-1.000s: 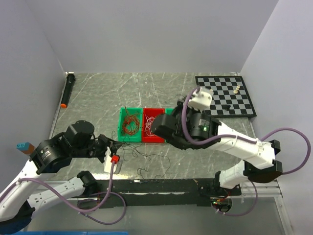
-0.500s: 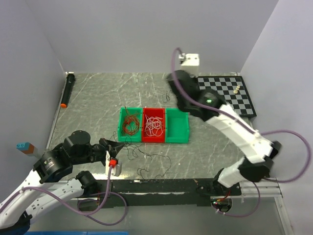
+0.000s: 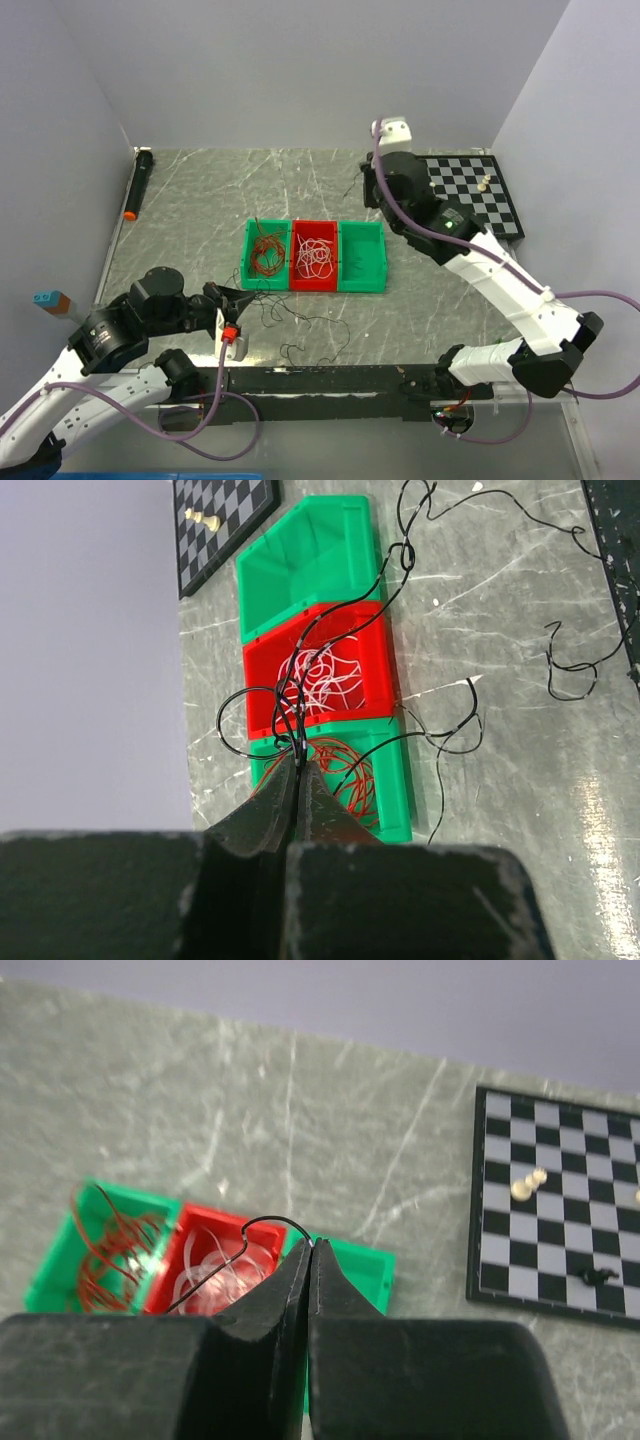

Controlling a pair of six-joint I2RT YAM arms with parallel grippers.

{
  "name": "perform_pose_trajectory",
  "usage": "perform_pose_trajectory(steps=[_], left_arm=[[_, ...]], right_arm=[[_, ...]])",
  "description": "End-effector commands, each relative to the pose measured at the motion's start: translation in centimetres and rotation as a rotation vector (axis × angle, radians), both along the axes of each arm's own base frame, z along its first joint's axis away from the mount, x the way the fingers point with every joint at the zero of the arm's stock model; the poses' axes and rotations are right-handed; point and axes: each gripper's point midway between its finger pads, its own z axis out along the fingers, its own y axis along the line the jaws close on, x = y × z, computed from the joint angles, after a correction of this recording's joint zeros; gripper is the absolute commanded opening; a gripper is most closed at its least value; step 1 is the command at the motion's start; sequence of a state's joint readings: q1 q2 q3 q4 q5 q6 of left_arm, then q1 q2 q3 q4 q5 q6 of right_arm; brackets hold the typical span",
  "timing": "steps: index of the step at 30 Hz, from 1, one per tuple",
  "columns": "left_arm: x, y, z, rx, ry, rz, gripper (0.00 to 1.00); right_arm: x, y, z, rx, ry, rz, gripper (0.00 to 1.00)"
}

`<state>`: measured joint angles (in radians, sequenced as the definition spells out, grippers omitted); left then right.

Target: Untangle the cables

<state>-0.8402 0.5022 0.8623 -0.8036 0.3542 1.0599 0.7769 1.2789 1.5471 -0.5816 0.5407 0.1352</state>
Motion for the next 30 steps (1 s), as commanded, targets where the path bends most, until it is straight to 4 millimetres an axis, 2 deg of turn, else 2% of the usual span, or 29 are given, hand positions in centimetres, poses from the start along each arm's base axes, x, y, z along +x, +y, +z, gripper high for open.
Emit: perform_pose_trajectory(steps=[1, 6, 13, 16, 22, 26, 28, 30], left_arm=[[-0.3, -1.1, 2.1, -0.057, -0.028, -0.052, 0.01], [-0.1, -1.3, 2.6, -0.053, -0.057, -0.064, 0.01], [0.0, -1.3, 3.2, -0.064, -0.077, -0.065, 0.01], [0.0, -1.3, 3.4, -0.067, -0.082, -0.066, 0.01], [0.2, -1.3, 3.6, -0.065, -0.099, -0.065, 0.01], [0.2, -1.4, 3.9, -0.07, -0.1, -0.071, 0.01], [0.1, -1.5, 4.0, -0.073, -0.098, -0.074, 0.01], [0.2, -1.5, 4.2, -0.076, -0.1, -0.074, 0.01]], right_arm=[[0.3, -0.4, -1.0, 0.022, -0.015, 0.013, 0.0], [1.0, -0.3, -3.4, 0.012, 0.009, 0.008, 0.0], [1.8, 0.0, -7.9, -0.011, 0.073, 0.007, 0.0], [2.4, -0.3, -10.7, -0.018, 0.127, -0.01, 0.0], [3.1, -0.9, -17.6, -0.013, 0.264, -0.045, 0.0], [3.5, -0.9, -20.1, -0.009, 0.318, -0.056, 0.0], [3.8, -1.0, -20.8, -0.009, 0.339, -0.066, 0.04], [4.2, -0.9, -21.7, -0.012, 0.375, -0.075, 0.14]])
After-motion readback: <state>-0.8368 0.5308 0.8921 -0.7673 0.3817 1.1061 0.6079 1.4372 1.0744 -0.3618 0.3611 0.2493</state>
